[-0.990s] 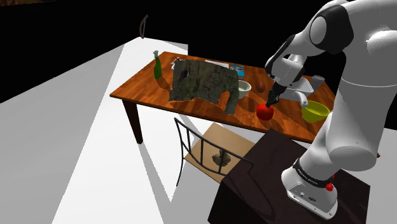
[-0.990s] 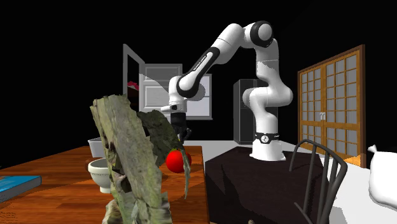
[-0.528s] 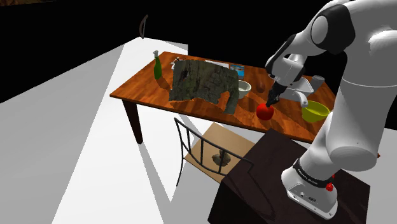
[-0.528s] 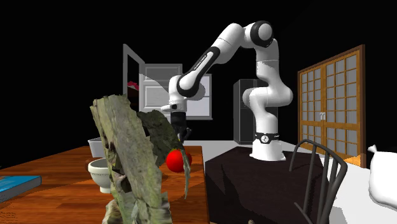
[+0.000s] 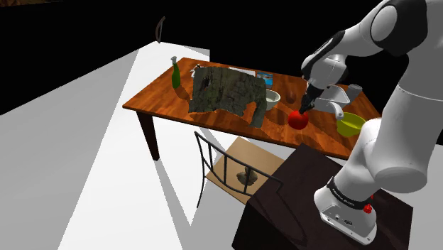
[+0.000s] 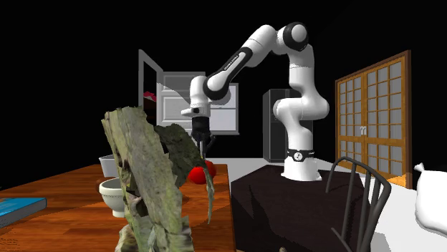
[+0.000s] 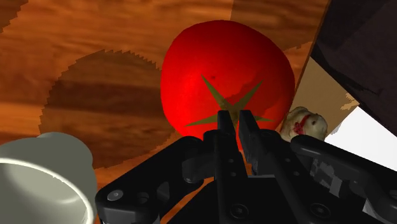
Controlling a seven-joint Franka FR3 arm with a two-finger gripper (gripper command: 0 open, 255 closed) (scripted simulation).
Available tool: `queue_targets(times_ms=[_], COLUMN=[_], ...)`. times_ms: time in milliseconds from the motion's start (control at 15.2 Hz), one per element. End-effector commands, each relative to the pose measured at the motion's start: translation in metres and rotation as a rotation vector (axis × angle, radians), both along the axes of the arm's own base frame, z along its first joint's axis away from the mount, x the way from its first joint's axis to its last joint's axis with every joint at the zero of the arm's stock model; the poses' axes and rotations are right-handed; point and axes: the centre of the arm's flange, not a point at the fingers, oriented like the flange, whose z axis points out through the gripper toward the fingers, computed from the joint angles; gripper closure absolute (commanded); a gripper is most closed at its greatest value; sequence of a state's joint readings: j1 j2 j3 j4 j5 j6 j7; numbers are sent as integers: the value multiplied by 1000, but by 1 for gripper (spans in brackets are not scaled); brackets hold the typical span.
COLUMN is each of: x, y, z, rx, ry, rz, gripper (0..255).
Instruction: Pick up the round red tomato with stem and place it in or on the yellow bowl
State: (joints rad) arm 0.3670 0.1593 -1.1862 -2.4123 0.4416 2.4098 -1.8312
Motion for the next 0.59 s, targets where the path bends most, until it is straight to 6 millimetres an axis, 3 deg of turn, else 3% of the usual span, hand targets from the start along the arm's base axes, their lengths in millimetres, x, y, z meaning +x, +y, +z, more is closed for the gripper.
queue_targets(times_ms=[0, 528], x=[-1, -1], y=[0, 0], z=[11, 53], rx=[0, 0], ry=[1, 1], rz=[0, 0], gripper=[255, 255])
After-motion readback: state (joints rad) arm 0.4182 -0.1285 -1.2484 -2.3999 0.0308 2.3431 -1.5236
